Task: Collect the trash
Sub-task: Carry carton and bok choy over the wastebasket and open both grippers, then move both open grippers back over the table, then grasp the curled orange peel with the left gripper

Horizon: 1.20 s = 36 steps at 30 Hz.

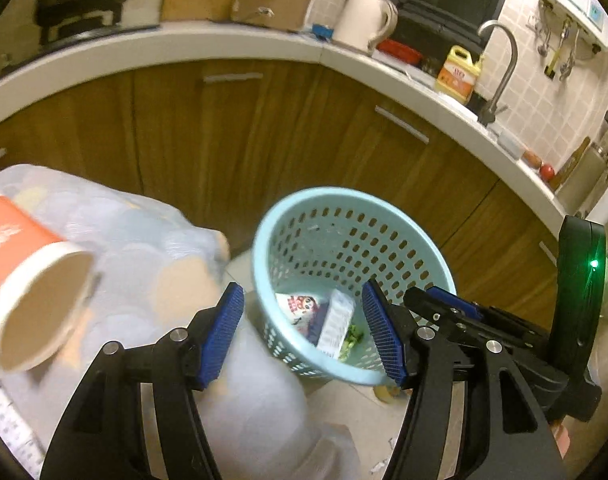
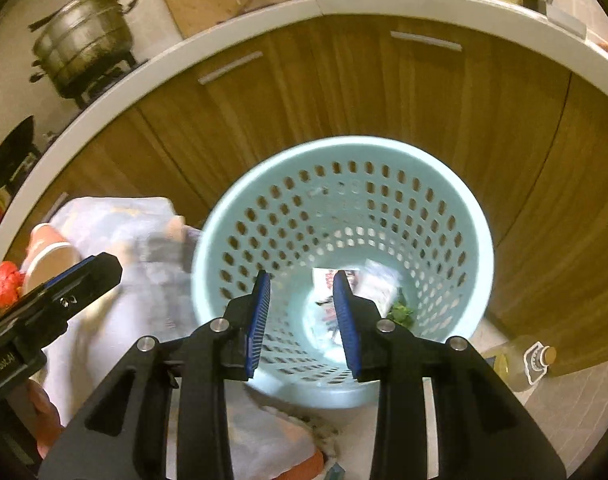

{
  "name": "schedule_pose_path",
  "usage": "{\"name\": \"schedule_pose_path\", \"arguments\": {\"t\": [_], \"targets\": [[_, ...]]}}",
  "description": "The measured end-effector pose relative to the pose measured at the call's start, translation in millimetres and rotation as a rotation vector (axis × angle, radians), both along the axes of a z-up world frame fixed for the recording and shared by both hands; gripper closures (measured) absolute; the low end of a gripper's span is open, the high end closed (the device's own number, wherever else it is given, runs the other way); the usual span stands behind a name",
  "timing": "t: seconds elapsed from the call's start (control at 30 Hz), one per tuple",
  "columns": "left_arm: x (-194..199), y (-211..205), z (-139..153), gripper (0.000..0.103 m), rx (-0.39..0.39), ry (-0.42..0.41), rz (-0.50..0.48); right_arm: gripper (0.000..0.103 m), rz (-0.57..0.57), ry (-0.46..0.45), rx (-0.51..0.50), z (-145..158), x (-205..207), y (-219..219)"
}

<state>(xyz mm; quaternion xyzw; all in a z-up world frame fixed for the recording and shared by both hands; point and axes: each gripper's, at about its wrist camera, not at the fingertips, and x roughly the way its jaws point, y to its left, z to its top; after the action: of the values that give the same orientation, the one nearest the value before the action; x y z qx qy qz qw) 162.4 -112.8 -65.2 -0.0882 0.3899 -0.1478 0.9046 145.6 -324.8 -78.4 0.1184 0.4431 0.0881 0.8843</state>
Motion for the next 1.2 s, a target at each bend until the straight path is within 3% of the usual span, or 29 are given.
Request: {"name": "schedule_pose_path", "arguments": {"t": [0.2, 0.33, 0.6, 0.77, 0.9, 1.0, 1.2], "targets": [[-48, 45, 33, 0.043, 0.004, -0.1, 0.073, 0.073, 0.084, -0.082, 0.009, 37, -28, 43], [-80, 84, 50, 0.037, 0.017, -0.153, 0.152, 0.073, 0.18, -0.127, 0.017, 56, -51, 87], [-143, 175, 62, 0.034, 0.069, -0.195, 0.379, 0.073, 0.373, -0.176, 0.006, 60, -95, 183], [-161, 233, 50, 0.032, 0.055, -0.146, 0.493, 0.073, 0.448, -0.159, 0.016, 44, -108, 227], [-152, 263, 32, 0.032, 0.019, -0.057, 0.486, 0.073, 0.48, -0.16, 0.019, 31, -114, 249], [-144, 268, 21, 0.032, 0.028, -0.013, 0.476, 0.073, 0.479, -0.169, -0.005, 28, -116, 252], [-123, 257, 11, 0.032, 0.112, -0.004, 0.47, 0.073, 0.478, -0.158, 0.008, 25, -114, 252]]}}
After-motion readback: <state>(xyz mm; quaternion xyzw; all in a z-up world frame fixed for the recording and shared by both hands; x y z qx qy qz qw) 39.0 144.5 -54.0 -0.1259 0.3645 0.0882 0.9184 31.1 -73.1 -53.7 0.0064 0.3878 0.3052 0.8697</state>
